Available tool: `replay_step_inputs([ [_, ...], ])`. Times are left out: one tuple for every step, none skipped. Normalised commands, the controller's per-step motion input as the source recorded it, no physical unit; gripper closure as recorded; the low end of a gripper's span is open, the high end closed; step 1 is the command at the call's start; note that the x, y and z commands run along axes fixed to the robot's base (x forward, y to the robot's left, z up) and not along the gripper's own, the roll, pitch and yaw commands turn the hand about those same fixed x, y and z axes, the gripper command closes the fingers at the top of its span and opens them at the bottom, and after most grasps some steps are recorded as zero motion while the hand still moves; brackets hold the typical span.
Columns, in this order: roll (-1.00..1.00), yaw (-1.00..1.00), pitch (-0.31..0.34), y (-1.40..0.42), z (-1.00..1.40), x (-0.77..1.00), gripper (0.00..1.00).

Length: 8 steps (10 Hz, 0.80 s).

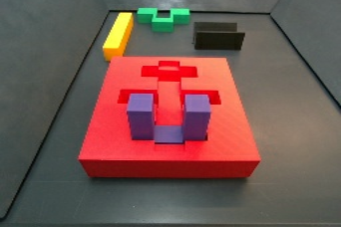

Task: Pick up the blue object. Move up. Move to above the board. Insert the blue object.
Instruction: Insert the blue object.

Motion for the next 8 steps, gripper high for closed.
replay_step_inputs([
  [-0.02,0.0,-0.066,0.41,-0.27,1.0,1.0],
  [-0.04,0.0,-0.077,0.41,-0.25,1.0,1.0],
  [-0.04,0.0,-0.086,0.35,-0.25,1.0,1.0],
  [0.0,0.0,-0.103,0.17,-0.35,1.0,1.0],
  [0.03,0.0,-0.096,0.0,-0.51,0.66,1.0],
  [0.06,0.0,-0.064,0.0,-0.48,0.67,1.0],
  [0.05,0.01,-0.114,0.0,-0.35,0.58,1.0],
  [0.0,0.09,-0.121,0.09,-0.33,0.79,1.0],
])
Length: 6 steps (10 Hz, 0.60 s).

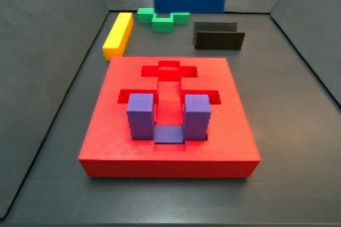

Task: Pick up the blue object. Move up. Move to above the board. Insert the blue object.
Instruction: Insert the blue object.

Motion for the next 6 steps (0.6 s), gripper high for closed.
replay_step_inputs([
  [0.0,0.08,-0.146,0.09,-0.44,0.8,1.0],
  [0.0,0.08,-0.149,0.1,-0.53,0.74,1.0],
  [0.0,0.19,-0.141,0.07,-0.76,0.57,1.0],
  [0.01,0.24,-0.139,0.0,-0.86,0.42,1.0],
  [0.09,0.27,-0.144,-0.1,-0.88,0.1,1.0],
  [0.17,0.19,-0.139,-0.24,-0.87,-0.13,1.0],
])
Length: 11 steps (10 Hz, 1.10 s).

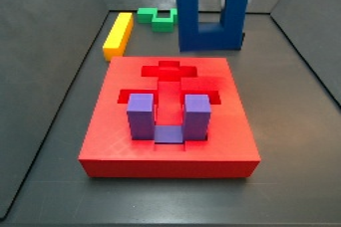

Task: Pick up the blue object. Move up. Move to above the board. Insert the blue object.
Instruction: Insert the blue object.

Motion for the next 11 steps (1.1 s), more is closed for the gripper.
replay_step_inputs([
  [0.15,0.05,-0.131,-0.19,-0.58,-0.33,1.0],
  [0.13,0.0,-0.073,-0.04,0.0,-0.23,1.0],
  [0.19,-0.06,-0.006,-0.02,0.22,-0.06,1.0],
  [0.15,-0.13,-0.031,-0.03,0.34,-0.09,1.0],
  [0.09,-0.13,-0.037,-0.09,0.39,-0.07,1.0],
  [0.26,-0.21,-0.057,-0.22,0.0,-0.29,1.0],
  [0.32,-0.3,-0.05,-0.21,0.0,-0.47,1.0],
  [0.39,-0.3,0.0,-0.18,-0.02,-0.31,1.0],
  [0.43,-0.31,0.106,-0.16,-0.07,0.0,1.0],
  [0.31,-0.21,0.193,-0.22,-0.14,0.15,1.0],
  [0.08,0.06,0.086,0.0,-0.36,0.32,1.0],
])
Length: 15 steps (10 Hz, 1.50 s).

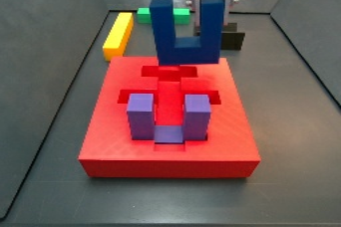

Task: Pick up the blue object. Move up. Move to above the board. Insert the blue object.
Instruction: Insert the blue object.

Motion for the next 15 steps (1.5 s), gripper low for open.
replay_step_inputs([
  [0.03,0.33,0.04,0.02,-0.39,0.32,1.0],
  [-0.01,0.64,-0.009,0.16,-0.21,0.0,1.0],
  [-0.02,0.94,-0.039,0.13,-0.15,-0.08,1.0],
  [-0.05,0.84,-0.01,0.1,0.01,-0.01,1.0],
  [0.02,0.28,0.0,0.02,0.1,-0.23,1.0],
  [0.09,0.0,0.026,-0.03,0.07,0.0,1.0],
  [0.01,0.0,0.004,0.0,0.0,0.0,1.0],
  [0.15,-0.34,0.257,0.0,0.0,-0.18,1.0],
  [0.16,-0.69,0.356,0.0,0.03,-0.22,1.0],
  [0.1,-0.66,0.363,0.0,0.0,-0.21,1.0],
  [0.03,-0.55,0.21,0.0,0.02,0.0,1.0],
  [0.01,-0.16,0.081,0.0,-0.01,0.0,1.0],
  [0.0,0.0,0.007,0.0,-0.21,0.08,1.0],
  [0.0,0.0,0.0,0.01,-0.21,0.0,1.0],
  [0.0,0.0,0.0,0.06,-0.27,0.0,1.0],
])
